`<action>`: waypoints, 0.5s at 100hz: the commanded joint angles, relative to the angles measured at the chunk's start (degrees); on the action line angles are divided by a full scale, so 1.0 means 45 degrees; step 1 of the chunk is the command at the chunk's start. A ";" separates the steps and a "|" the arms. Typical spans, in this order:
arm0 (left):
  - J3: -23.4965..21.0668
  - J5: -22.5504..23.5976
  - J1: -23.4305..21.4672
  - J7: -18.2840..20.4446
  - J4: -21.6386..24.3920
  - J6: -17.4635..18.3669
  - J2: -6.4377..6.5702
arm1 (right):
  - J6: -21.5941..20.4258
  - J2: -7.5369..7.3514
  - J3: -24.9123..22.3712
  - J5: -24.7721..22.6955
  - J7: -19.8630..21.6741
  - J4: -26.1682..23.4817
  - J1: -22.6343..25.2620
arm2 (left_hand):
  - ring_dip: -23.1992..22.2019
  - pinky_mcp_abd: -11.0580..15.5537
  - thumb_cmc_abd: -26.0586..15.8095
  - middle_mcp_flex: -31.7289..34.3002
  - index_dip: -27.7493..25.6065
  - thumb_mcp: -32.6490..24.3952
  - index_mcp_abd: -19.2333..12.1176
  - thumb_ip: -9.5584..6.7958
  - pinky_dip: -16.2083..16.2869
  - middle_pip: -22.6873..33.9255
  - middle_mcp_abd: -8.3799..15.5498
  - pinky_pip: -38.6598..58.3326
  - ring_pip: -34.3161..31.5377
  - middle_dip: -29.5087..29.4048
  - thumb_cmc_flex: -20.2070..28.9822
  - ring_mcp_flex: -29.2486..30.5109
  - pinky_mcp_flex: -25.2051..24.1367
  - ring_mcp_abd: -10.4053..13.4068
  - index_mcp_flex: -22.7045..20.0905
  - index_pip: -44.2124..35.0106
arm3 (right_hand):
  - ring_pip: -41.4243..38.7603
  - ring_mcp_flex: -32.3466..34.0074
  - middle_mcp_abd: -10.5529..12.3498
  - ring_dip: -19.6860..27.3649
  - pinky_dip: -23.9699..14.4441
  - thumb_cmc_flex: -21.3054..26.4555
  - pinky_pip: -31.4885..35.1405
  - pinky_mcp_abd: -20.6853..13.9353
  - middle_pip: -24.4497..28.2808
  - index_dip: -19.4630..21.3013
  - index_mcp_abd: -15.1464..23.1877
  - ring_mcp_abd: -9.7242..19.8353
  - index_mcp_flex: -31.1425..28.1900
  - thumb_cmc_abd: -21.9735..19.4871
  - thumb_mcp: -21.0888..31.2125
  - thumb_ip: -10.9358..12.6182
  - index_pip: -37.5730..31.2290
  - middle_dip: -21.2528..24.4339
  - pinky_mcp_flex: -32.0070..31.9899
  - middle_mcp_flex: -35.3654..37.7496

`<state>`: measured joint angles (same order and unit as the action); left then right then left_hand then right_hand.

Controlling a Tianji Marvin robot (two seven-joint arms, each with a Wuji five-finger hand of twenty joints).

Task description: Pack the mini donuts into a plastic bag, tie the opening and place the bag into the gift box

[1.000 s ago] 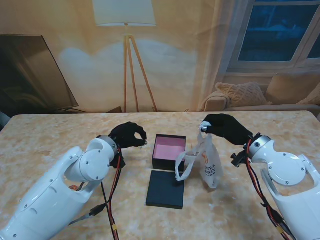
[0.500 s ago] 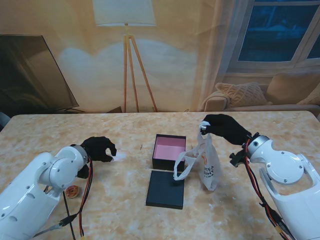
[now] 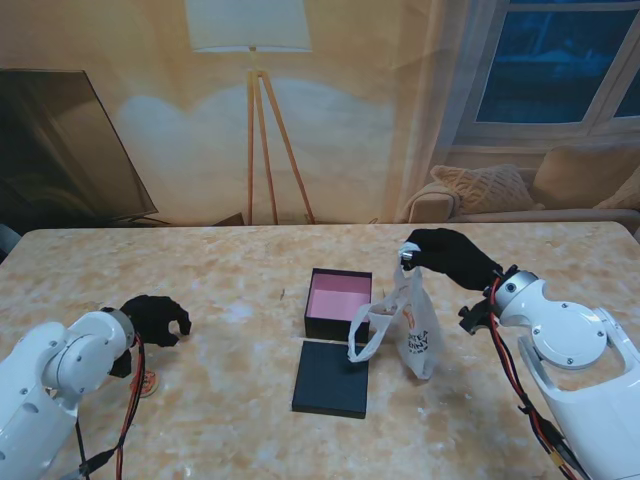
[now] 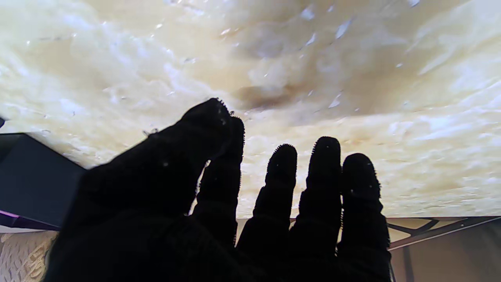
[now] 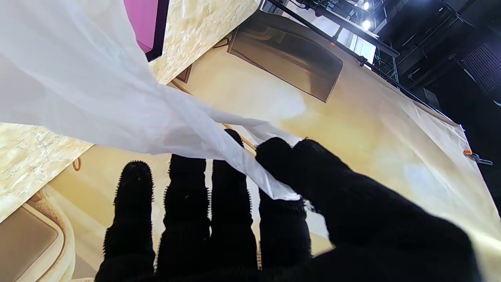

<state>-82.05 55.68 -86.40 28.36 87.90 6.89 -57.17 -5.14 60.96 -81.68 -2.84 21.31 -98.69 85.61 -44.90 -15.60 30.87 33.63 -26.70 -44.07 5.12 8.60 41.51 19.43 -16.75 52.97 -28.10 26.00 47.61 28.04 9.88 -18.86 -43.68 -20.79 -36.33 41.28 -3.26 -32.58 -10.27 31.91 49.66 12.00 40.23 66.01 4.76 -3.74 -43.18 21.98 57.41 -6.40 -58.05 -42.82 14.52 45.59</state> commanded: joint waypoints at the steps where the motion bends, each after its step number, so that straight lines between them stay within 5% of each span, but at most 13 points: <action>1: -0.0252 0.0153 -0.0352 0.0089 -0.0037 0.0123 0.0111 | 0.0034 0.0091 0.0031 -0.0010 0.0183 -0.0028 0.0060 | -0.0156 0.0084 0.0329 -0.0183 0.0225 -0.0483 -0.0261 -0.0273 -0.0216 -0.0103 0.0051 -0.0150 0.0202 0.0060 -0.0176 -0.0037 -0.0065 0.0125 0.0273 0.0186 | -0.0216 0.0196 0.0402 -0.0363 -0.0248 0.0931 0.0315 -0.0072 0.0217 0.0158 0.1333 0.0369 -0.0027 -0.0974 0.0879 0.1135 -0.0561 -0.0145 0.0022 0.0332; 50: -0.2126 0.0551 -0.2109 -0.1091 0.0017 0.2182 0.0091 | 0.0053 0.0093 0.0082 -0.0072 0.0181 0.0088 -0.0001 | -0.0325 0.0109 0.1231 -0.0083 0.0703 -0.1359 -0.0822 -0.0117 -0.0239 -0.0126 0.0234 -0.0313 0.0044 0.0139 -0.0540 0.0545 0.0210 0.0413 0.0979 0.0351 | -0.0244 0.0190 0.0403 -0.0381 -0.0302 0.0947 0.0378 -0.0043 0.0273 0.0130 0.1339 0.0367 -0.0018 -0.0957 0.0870 0.1118 -0.0550 -0.0157 0.0035 0.0320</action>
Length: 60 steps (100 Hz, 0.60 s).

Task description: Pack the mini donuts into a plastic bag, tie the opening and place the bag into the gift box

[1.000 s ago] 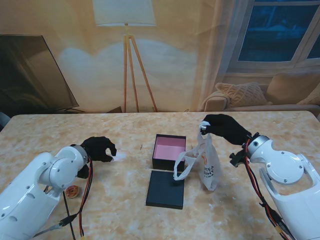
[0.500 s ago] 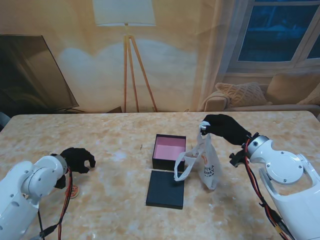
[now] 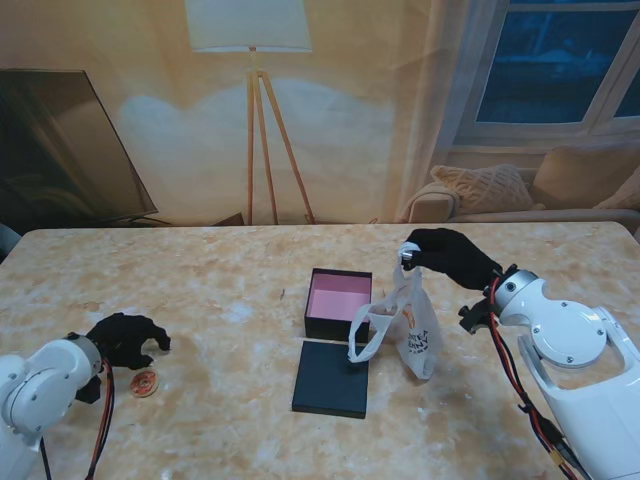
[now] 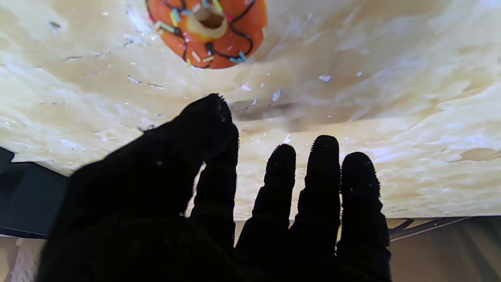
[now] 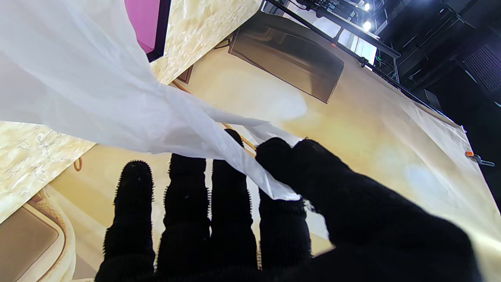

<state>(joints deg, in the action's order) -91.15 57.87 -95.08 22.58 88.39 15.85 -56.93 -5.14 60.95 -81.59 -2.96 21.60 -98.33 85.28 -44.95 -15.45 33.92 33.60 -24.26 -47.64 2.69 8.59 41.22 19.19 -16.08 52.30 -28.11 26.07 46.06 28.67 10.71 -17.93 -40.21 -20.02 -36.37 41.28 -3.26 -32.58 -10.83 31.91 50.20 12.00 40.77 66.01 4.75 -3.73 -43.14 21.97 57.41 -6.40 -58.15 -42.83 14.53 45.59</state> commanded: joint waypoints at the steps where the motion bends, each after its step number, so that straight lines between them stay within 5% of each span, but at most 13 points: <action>1: -0.0124 0.0041 -0.0196 0.0195 -0.0104 0.0238 0.0041 | 0.0056 0.0096 0.0065 -0.0049 0.0109 0.0007 0.0075 | -0.0320 0.0075 0.0584 -0.0093 0.0174 -0.0582 -0.0303 -0.0111 -0.0173 -0.0078 0.0095 -0.0165 0.0045 0.0123 -0.0192 0.0407 0.0024 0.0224 0.0253 0.0194 | -0.0237 0.0189 0.0400 -0.0381 -0.0179 0.0947 0.0266 -0.0045 0.0151 0.0129 0.1341 0.0366 -0.0026 -0.0956 0.0869 0.1117 -0.0529 -0.0156 0.0043 0.0315; 30: -0.0551 -0.0404 -0.0524 0.0150 -0.0478 0.1194 0.0097 | 0.0014 0.0102 0.0066 -0.0143 0.0020 -0.0049 0.0100 | -0.1097 -0.0009 0.1572 -0.0569 0.0539 -0.1466 -0.0774 0.0109 -0.0187 0.0090 0.0148 -0.0345 -0.0580 0.0742 -0.0575 0.0791 0.0132 0.0472 0.0632 0.0225 | -0.0279 0.0186 0.0410 -0.0402 -0.0227 0.0953 0.0343 0.0006 0.0184 0.0112 0.1372 0.0363 -0.0038 -0.0961 0.0844 0.1108 -0.0517 -0.0169 0.0055 0.0311; 60: -0.0763 -0.0253 -0.0697 0.0306 -0.0467 0.1684 0.0156 | -0.0071 0.0101 0.0054 -0.0170 0.0003 -0.0041 0.0119 | -0.1177 0.0035 0.2117 -0.0446 -0.0129 -0.1920 -0.0360 0.0217 -0.0170 0.0013 0.0273 -0.0421 -0.0389 0.0904 -0.0775 0.1022 0.0250 0.0630 0.0200 -0.0887 | -0.0271 0.0173 0.0413 -0.0398 -0.0258 0.0962 0.0389 0.0021 0.0186 0.0106 0.1375 0.0364 -0.0024 -0.0956 0.0832 0.1095 -0.0505 -0.0168 0.0057 0.0300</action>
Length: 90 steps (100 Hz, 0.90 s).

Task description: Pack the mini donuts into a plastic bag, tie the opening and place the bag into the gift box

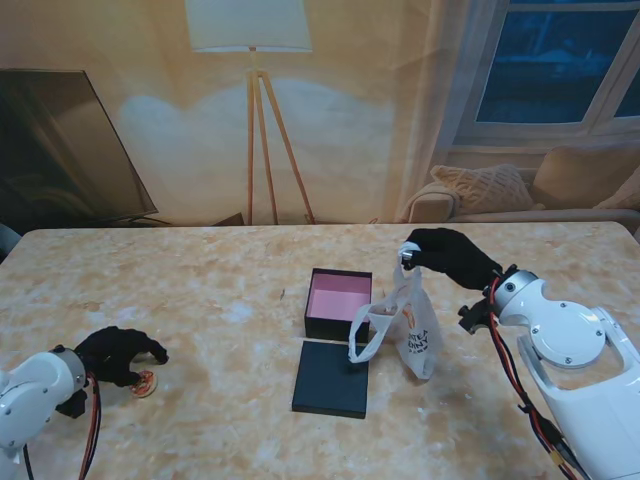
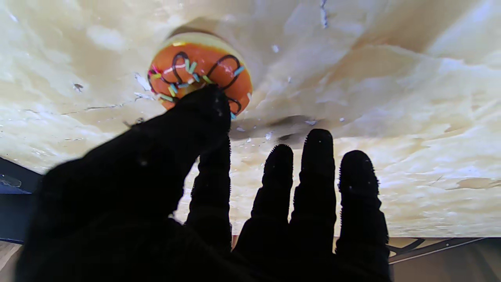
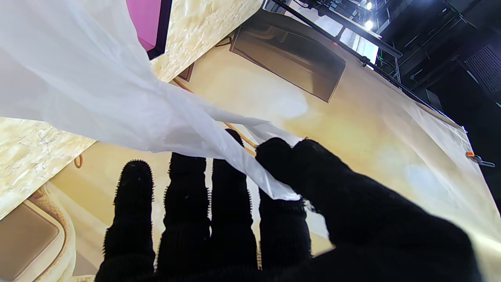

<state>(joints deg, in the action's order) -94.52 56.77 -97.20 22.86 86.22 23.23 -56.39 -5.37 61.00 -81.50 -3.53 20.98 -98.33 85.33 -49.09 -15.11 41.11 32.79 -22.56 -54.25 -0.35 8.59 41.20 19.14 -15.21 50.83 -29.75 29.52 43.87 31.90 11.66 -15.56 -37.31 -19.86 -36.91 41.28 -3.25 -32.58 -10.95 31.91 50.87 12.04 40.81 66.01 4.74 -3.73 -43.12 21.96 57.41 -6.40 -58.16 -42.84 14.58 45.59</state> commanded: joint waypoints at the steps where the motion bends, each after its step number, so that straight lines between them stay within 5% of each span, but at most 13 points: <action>1: -0.0019 0.0010 -0.0238 0.0220 0.0017 0.0056 0.0034 | -0.0014 0.0091 0.0036 -0.0044 0.0138 -0.0043 0.0108 | -0.0252 -0.0035 0.0539 -0.0263 -0.0550 -0.0459 0.0344 0.0221 -0.0166 0.0024 0.0068 -0.0097 -0.0017 0.0136 -0.0301 0.0305 0.0056 0.0100 -0.0494 -0.0986 | -0.0154 0.0179 0.0387 -0.0399 -0.0233 0.0973 0.0240 0.0009 0.0177 0.0105 0.1377 0.0363 -0.0025 -0.0962 0.0838 0.1098 -0.0502 -0.0166 0.0045 0.0298; 35: -0.0056 0.0486 -0.0543 0.0020 0.0241 0.0179 0.0023 | -0.0012 0.0093 0.0054 -0.0106 0.0100 -0.0046 0.0116 | -0.0044 -0.0240 0.0849 0.0181 -0.3427 -0.0773 0.0405 0.0335 0.0211 0.0073 -0.0127 0.0120 0.0045 -0.0009 -0.0720 0.0630 0.0315 0.0080 -0.0512 -0.4570 | -0.0155 0.0150 0.0397 -0.0399 -0.0265 0.1001 0.0279 0.0031 0.0185 0.0067 0.1367 0.0366 -0.0009 -0.0935 0.0803 0.1067 -0.0486 -0.0167 0.0031 0.0284; 44: -0.0102 0.0705 -0.0673 -0.0029 0.0390 0.0272 0.0023 | -0.0025 0.0094 0.0054 -0.0124 0.0086 -0.0047 0.0112 | -0.0060 -0.0202 0.1153 0.0512 -0.4461 -0.0295 0.0214 0.1336 0.0488 0.0215 -0.0011 0.0452 -0.0083 0.0032 -0.0286 0.0929 0.0578 0.0154 -0.0466 -0.5668 | -0.0158 0.0154 0.0435 -0.0400 -0.0271 0.1003 0.0287 0.0041 0.0187 0.0062 0.1370 0.0367 0.0000 -0.0940 0.0795 0.1062 -0.0484 -0.0168 0.0035 0.0283; 52: -0.0151 0.0860 -0.0752 0.0073 0.0550 0.0358 0.0037 | -0.0026 0.0092 0.0059 -0.0141 0.0089 -0.0039 0.0101 | -0.0098 -0.0181 0.1256 0.1009 -0.4866 0.0082 0.0089 0.1679 0.0632 0.0501 0.0207 0.0708 -0.0254 0.0134 0.0004 0.1322 0.0849 0.0209 -0.0507 -0.6328 | -0.0161 0.0161 0.0409 -0.0401 -0.0273 0.1006 0.0286 0.0037 0.0189 0.0057 0.1363 0.0366 -0.0007 -0.0942 0.0795 0.1060 -0.0488 -0.0168 0.0026 0.0287; 70: -0.0344 0.0902 -0.0937 0.0141 0.0834 0.0612 0.0039 | -0.0026 0.0092 0.0073 -0.0126 0.0098 -0.0028 0.0095 | -0.0585 -0.0131 0.0926 0.2193 -0.3676 0.1478 0.0103 0.1749 0.0878 0.1494 0.0761 0.1335 -0.1092 0.0641 0.0921 0.2385 0.1311 0.0439 -0.1141 -0.6754 | -0.0173 0.0167 0.0414 -0.0405 -0.0286 0.1012 0.0308 0.0043 0.0193 0.0046 0.1369 0.0361 0.0004 -0.0924 0.0798 0.1054 -0.0486 -0.0168 0.0059 0.0287; 84: -0.0521 0.0674 -0.1085 0.0475 0.1062 0.1000 0.0078 | -0.0015 0.0097 0.0084 -0.0127 0.0079 -0.0027 0.0100 | -0.0702 -0.0075 0.0367 0.3421 -0.2483 0.2496 -0.0173 0.1511 0.0874 0.2299 0.1741 0.1563 -0.1507 0.0946 0.1530 0.3246 0.1539 0.0690 -0.2174 -0.7503 | -0.0176 0.0173 0.0421 -0.0405 -0.0285 0.1010 0.0295 0.0040 0.0201 0.0036 0.1371 0.0369 -0.0004 -0.0937 0.0791 0.1051 -0.0490 -0.0172 0.0029 0.0283; 90: -0.0568 0.0501 -0.1147 0.0752 0.1174 0.1088 0.0105 | -0.0007 0.0100 0.0092 -0.0139 0.0062 -0.0028 0.0105 | -0.0783 -0.0074 0.0227 0.3559 -0.2194 0.2607 -0.0091 0.1489 0.0903 0.2330 0.1664 0.1665 -0.1655 0.0895 0.1466 0.3383 0.1599 0.0678 -0.2286 -0.7472 | -0.0176 0.0173 0.0410 -0.0406 -0.0287 0.1014 0.0298 0.0043 0.0202 0.0030 0.1364 0.0374 -0.0007 -0.0933 0.0797 0.1052 -0.0490 -0.0168 0.0034 0.0292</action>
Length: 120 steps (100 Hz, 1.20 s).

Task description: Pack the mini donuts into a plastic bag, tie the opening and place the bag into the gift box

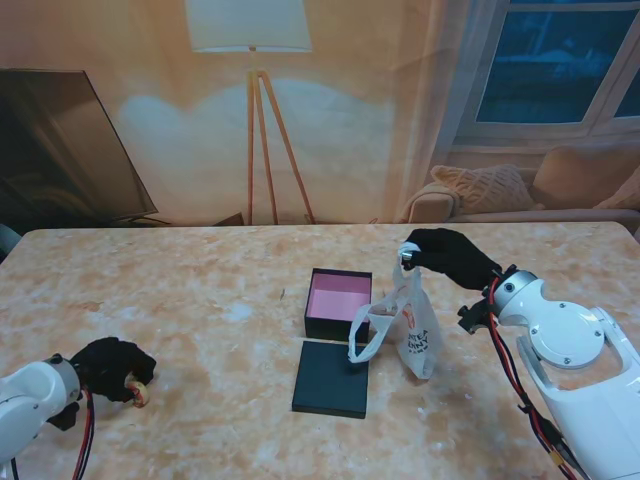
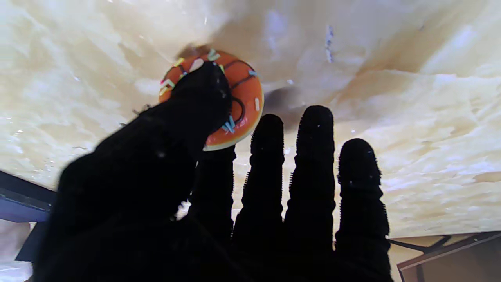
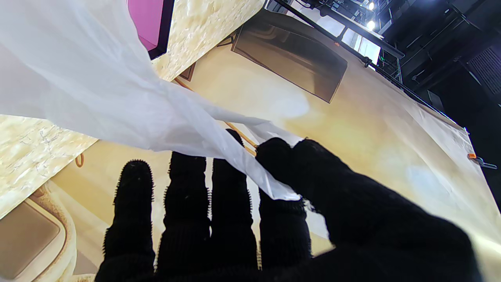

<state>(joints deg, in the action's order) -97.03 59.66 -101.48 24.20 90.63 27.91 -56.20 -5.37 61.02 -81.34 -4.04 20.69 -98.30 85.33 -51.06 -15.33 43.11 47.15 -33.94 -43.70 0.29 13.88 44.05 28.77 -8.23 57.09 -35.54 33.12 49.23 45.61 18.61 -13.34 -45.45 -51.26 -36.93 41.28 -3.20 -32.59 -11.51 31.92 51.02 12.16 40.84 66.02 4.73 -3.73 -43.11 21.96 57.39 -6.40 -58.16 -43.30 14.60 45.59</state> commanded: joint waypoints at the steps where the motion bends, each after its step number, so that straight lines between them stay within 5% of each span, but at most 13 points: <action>1: -0.0019 -0.0160 -0.0207 0.0502 0.0214 0.0056 0.0066 | -0.0006 0.0097 0.0057 -0.0027 0.0124 -0.0034 0.0107 | -0.0420 -0.0036 -0.0368 0.0435 0.0562 0.0426 -0.0150 0.0280 0.0301 0.0187 0.0050 0.0356 -0.0471 0.0042 0.0284 0.0384 0.0073 0.0162 -0.0573 -0.0420 | -0.0174 0.0175 0.0398 -0.0405 -0.0164 0.1012 0.0269 0.0020 0.0195 0.0028 0.1364 0.0378 -0.0010 -0.0941 0.0800 0.1051 -0.0489 -0.0065 0.0036 0.0289; 15: -0.0048 -0.0295 -0.0251 0.0819 0.0322 0.0060 0.0098 | -0.0004 0.0103 0.0056 -0.0044 0.0091 -0.0048 0.0123 | -0.0685 -0.0036 -0.0883 0.0597 0.1048 0.1076 0.0055 0.0033 0.0414 0.0292 -0.0076 0.0594 -0.0788 -0.0006 0.0450 0.0522 0.0131 0.0130 -0.0746 -0.0273 | -0.0171 0.0165 0.0393 -0.0405 -0.0171 0.1016 0.0279 0.0033 0.0196 0.0024 0.1370 0.0379 -0.0003 -0.0938 0.0792 0.1048 -0.0489 -0.0066 0.0036 0.0287; 25: -0.0063 -0.0342 -0.0234 0.0914 0.0324 0.0109 0.0114 | -0.0016 0.0104 0.0049 -0.0060 0.0074 -0.0061 0.0139 | -0.1103 0.0147 -0.0781 0.1593 0.1300 0.1152 0.0065 -0.0030 0.0677 0.0327 0.0330 0.1188 -0.1566 0.1500 0.0418 0.1124 0.0569 0.0300 -0.1049 -0.0375 | -0.0172 0.0174 0.0400 -0.0404 -0.0174 0.1020 0.0280 0.0024 0.0196 0.0020 0.1365 0.0371 0.0000 -0.0930 0.0795 0.1047 -0.0487 -0.0067 0.0033 0.0287; 55: -0.0245 -0.0436 -0.0313 0.0244 0.0636 0.0294 0.0008 | -0.0022 0.0099 0.0016 -0.0067 0.0083 -0.0101 0.0176 | -0.1460 -0.0313 -0.0744 0.3278 0.2243 0.0479 0.1184 0.0156 0.1306 0.1564 -0.1031 0.3099 -0.3553 0.1745 0.0195 0.3050 0.2246 0.0121 -0.2031 -0.0427 | -0.0183 0.0178 0.0396 -0.0408 -0.0179 0.1025 0.0287 0.0021 0.0216 0.0029 0.1352 0.0358 -0.0019 -0.0920 0.0807 0.1048 -0.0508 -0.0078 0.0058 0.0301; 85: 0.0631 -0.2699 0.1048 0.0978 0.1215 0.0185 0.0042 | -0.0063 0.0083 -0.0013 0.0019 0.0172 -0.0129 0.0167 | -0.1373 -0.0640 -0.0742 0.3294 0.1926 0.0276 0.1520 0.0129 0.1419 0.1860 -0.1352 0.3518 -0.3897 0.1620 0.0220 0.3184 0.2389 -0.0064 -0.2040 -0.0329 | -0.0171 0.0172 0.0394 -0.0403 -0.0176 0.1014 0.0272 0.0021 0.0214 0.0023 0.1366 0.0368 -0.0011 -0.0938 0.0808 0.1050 -0.0504 -0.0076 0.0033 0.0286; 104: 0.2445 -0.4774 0.2659 0.2303 0.1770 -0.1400 0.0122 | -0.0059 0.0071 -0.0021 0.0073 0.0255 -0.0120 0.0112 | -0.1359 -0.0652 -0.0822 0.3114 0.1824 0.0207 0.1491 0.0138 0.1418 0.1893 -0.1372 0.3570 -0.3962 0.1636 0.0230 0.2986 0.2187 -0.0117 -0.1901 -0.0266 | -0.0161 0.0154 0.0382 -0.0398 -0.0177 0.1018 0.0271 0.0007 0.0214 0.0024 0.1362 0.0356 0.0000 -0.0948 0.0798 0.1054 -0.0505 -0.0070 0.0032 0.0277; 120: 0.4715 -0.6315 0.4211 0.2205 0.1893 -0.4032 -0.0112 | -0.0048 0.0067 -0.0025 0.0068 0.0271 -0.0119 0.0101 | -0.1348 -0.0700 -0.0905 0.2874 0.1739 0.0192 0.1547 0.0106 0.1398 0.1851 -0.1427 0.3515 -0.3934 0.1727 0.0369 0.2649 0.1835 -0.0224 -0.1764 -0.0206 | -0.0155 0.0165 0.0365 -0.0392 -0.0179 0.1026 0.0275 0.0007 0.0201 0.0026 0.1352 0.0365 0.0003 -0.0962 0.0799 0.1058 -0.0512 -0.0056 0.0036 0.0261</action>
<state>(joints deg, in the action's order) -77.46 31.37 -84.59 33.99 97.15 9.86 -54.50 -5.56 61.03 -81.50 -3.76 21.05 -98.53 85.51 -56.33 -17.58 40.44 60.14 -25.18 -40.72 7.21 14.02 49.00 36.30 -13.03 71.48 -51.88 40.73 49.79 57.86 27.85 -13.62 -51.93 -50.95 -36.95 41.28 -3.20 -32.59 -11.52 31.94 51.14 12.57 40.86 66.02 4.73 -3.73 -43.11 21.96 57.37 -6.40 -58.16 -43.31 14.60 45.59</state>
